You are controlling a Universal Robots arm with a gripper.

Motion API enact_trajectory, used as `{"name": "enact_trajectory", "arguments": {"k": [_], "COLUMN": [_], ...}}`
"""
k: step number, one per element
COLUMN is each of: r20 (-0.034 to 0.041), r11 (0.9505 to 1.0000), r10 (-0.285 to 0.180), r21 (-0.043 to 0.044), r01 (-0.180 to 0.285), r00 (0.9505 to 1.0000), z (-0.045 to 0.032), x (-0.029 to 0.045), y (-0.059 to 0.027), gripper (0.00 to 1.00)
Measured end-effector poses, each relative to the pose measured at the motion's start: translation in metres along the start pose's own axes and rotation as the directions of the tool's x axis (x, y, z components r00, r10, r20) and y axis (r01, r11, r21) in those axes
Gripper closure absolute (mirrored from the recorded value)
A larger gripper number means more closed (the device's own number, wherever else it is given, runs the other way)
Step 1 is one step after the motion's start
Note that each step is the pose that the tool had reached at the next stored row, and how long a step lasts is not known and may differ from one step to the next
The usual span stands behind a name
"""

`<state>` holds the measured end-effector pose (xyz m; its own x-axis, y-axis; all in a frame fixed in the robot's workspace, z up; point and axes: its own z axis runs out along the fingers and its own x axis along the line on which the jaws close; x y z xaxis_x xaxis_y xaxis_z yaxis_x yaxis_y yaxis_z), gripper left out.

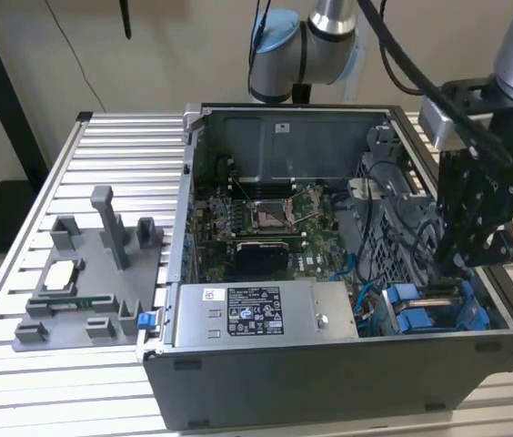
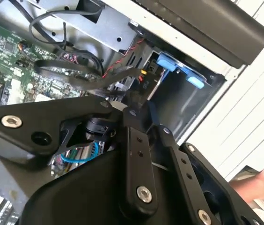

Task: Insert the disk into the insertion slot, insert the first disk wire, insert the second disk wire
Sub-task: 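Insert the second disk wire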

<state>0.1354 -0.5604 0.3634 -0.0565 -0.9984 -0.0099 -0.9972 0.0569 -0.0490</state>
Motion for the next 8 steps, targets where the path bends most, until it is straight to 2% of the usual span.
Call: {"name": "enact_trajectory", "arguments": {"k": [5, 8], "r20": [-0.0001, 0.0000], "r11": [1.0000, 1.0000], "r10": [0.000, 0.000], "r21": [0.0000, 0.0000], "r01": [0.000, 0.000], "r00": [1.0000, 1.0000], "z": [-0.0198, -0.0259], "x": [-0.0002, -0.0002], "y": [-0.0009, -0.0013], "gripper": [0.00, 0.00]}}
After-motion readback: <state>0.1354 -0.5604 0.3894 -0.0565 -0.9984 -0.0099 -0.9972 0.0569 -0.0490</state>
